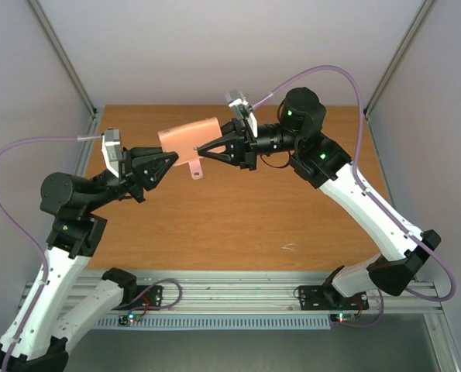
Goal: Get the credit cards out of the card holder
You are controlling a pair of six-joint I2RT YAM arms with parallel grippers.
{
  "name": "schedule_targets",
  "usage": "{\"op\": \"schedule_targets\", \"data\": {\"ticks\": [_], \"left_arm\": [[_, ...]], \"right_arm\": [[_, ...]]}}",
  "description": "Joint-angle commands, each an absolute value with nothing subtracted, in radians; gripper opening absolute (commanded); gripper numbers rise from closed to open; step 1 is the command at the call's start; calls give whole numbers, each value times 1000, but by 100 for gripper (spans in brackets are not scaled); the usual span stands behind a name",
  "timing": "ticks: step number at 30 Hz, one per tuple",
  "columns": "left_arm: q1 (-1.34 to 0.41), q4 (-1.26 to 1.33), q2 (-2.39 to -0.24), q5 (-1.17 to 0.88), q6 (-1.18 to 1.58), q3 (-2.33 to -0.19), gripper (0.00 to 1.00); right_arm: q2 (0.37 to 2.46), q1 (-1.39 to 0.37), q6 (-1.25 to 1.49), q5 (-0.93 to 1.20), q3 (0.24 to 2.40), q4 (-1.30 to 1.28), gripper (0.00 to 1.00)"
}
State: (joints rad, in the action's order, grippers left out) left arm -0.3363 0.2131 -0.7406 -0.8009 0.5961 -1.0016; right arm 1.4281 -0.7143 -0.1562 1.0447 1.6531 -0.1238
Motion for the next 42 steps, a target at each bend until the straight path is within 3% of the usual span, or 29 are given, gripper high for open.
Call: {"op": "schedule_targets", "data": {"ticks": [1, 2, 3, 7, 9, 12, 16, 20, 26, 29, 34, 38, 42], "left_arm": [[-334, 129, -705, -753, 527, -969, 26], [-331, 89, -696, -751, 483, -958, 44], [-327, 51, -686, -764, 386, -947, 54], [-312, -203, -661, -864, -38, -945, 63], [-311, -329, -655, -844, -262, -949, 64], [-313, -364, -651, -731, -534, -929, 63], [-339, -264, -669, -549, -658, -917, 63], [-406, -351, -717, -548, -805, -985, 71], [-571, -265, -730, -309, -1002, -925, 86], [-619, -91, -744, -274, -1150, -881, 85], [-660, 84, -821, -255, -1201, -858, 75], [-669, 177, -888, -165, -1164, -865, 56], [-668, 190, -903, -126, -1194, -862, 44]], "right_arm": [[1401, -691, -333, 1060, 1762, -414, 1], [1410, -692, -455, 1024, 1826, -608, 1], [1430, -691, -614, 969, 1904, -802, 1], [1574, -704, -876, 679, 2211, -1425, 1], [1633, -722, -895, 556, 2291, -1575, 1], [1595, -725, -822, 530, 2219, -1485, 1], [1664, -725, -681, 536, 2352, -1477, 1], [1778, -726, -434, 417, 2501, -1492, 1], [1830, -706, -90, 428, 2507, -1419, 1], [1842, -705, -38, 444, 2503, -1393, 1], [1854, -707, 73, 498, 2474, -1349, 1], [1848, -709, 94, 542, 2445, -1308, 1], [1834, -709, 84, 543, 2430, -1301, 1]]}}
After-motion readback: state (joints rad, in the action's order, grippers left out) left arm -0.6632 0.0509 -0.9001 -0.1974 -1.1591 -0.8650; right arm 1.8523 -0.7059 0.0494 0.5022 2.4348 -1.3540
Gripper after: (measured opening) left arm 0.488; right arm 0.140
